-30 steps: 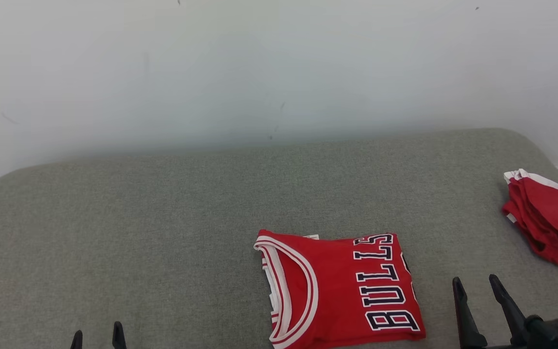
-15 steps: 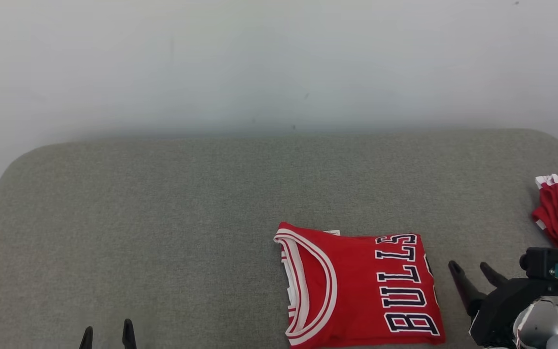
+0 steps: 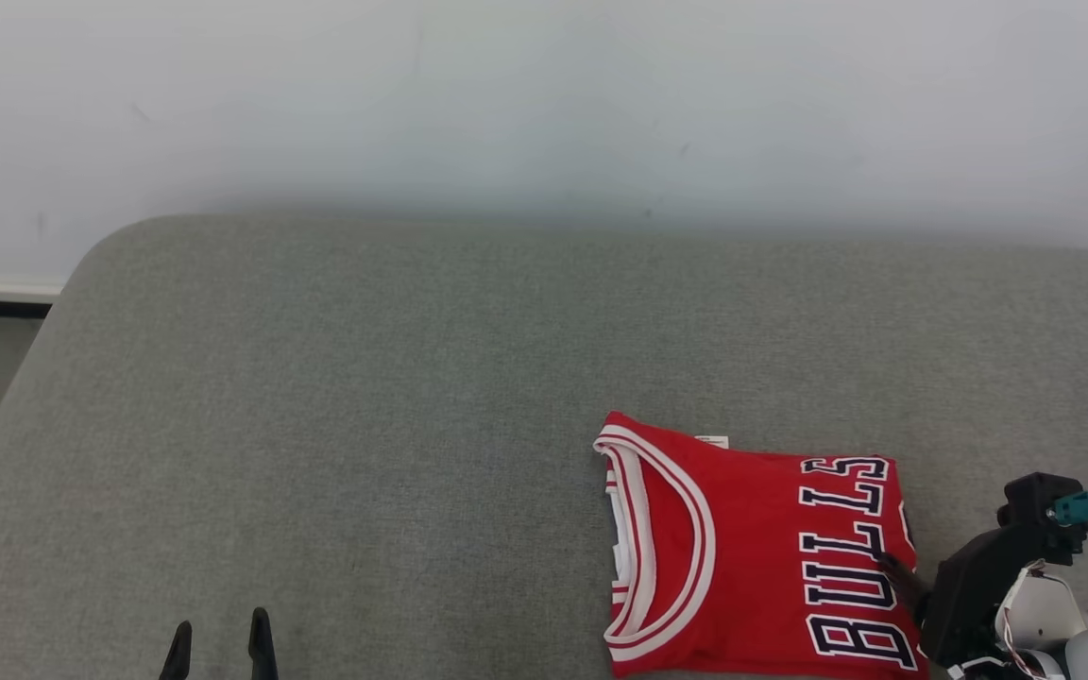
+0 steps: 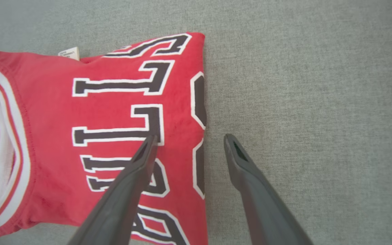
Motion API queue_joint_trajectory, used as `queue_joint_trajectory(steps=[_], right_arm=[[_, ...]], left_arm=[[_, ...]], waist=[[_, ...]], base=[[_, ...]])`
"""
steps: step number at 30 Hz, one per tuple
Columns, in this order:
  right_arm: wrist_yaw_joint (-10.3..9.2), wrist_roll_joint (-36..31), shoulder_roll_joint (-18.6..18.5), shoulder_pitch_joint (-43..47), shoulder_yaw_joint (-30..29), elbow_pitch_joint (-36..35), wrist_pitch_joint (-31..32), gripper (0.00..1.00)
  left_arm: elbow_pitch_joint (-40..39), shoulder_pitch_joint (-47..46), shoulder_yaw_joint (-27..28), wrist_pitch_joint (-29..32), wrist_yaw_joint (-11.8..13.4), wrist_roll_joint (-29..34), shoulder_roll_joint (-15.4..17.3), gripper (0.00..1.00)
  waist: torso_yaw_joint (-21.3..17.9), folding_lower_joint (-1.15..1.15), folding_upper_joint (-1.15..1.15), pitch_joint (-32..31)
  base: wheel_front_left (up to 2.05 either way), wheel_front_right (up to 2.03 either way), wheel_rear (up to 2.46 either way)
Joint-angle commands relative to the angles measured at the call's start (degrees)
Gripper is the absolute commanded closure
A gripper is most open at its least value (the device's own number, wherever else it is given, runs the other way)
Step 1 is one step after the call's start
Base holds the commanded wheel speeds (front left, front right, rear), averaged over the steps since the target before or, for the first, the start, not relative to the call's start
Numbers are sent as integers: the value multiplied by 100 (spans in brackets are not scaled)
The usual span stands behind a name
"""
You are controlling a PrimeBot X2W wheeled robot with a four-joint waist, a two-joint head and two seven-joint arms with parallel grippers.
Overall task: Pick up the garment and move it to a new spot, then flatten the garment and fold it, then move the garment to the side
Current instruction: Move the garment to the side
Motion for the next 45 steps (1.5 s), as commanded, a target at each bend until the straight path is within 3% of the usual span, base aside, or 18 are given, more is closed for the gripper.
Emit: queue_joint_trajectory(steps=[1,13,15,16,24,33,40,45], right_arm=[[-13,-39,30,-38,-60,33,32,0],[-13,-491,281,-259,-292,558,342,0],[-13,-553,236,-298,-223,557,302,86],[-13,-576,199,-315,-193,556,314,100],[-13,-677,-315,-820,111,227,461,100],[-13,-618,-1202,-1750,876,-339,1153,100],[-13,-630,-1471,-2585,1023,-575,1482,100],[-13,-695,-1442,-3048,949,-554,1582,100]], left_arm=[[-18,-77,-14,-15,-3,-42,-8,0],[-42,-225,-119,-15,-5,-55,-7,0],[-50,-235,-129,-15,13,-64,-7,0],[-62,-240,-135,-15,18,-69,-7,0],[-261,-339,-132,-15,64,-106,-7,0],[-407,-459,-179,-15,90,-151,-8,0],[-485,-641,-180,-15,61,-70,-8,0],[-533,-845,-257,-15,33,-22,-7,0]], waist=[[126,0,0,125],[368,0,0,397],[367,0,0,412],[358,0,0,417],[118,0,0,454],[-348,0,0,718],[-722,0,0,1008],[-969,0,0,1268]], base=[[0,0,0],[0,0,0],[0,0,0],[0,0,0],[0,0,0],[0,0,0],[0,0,0],[0,0,0]])
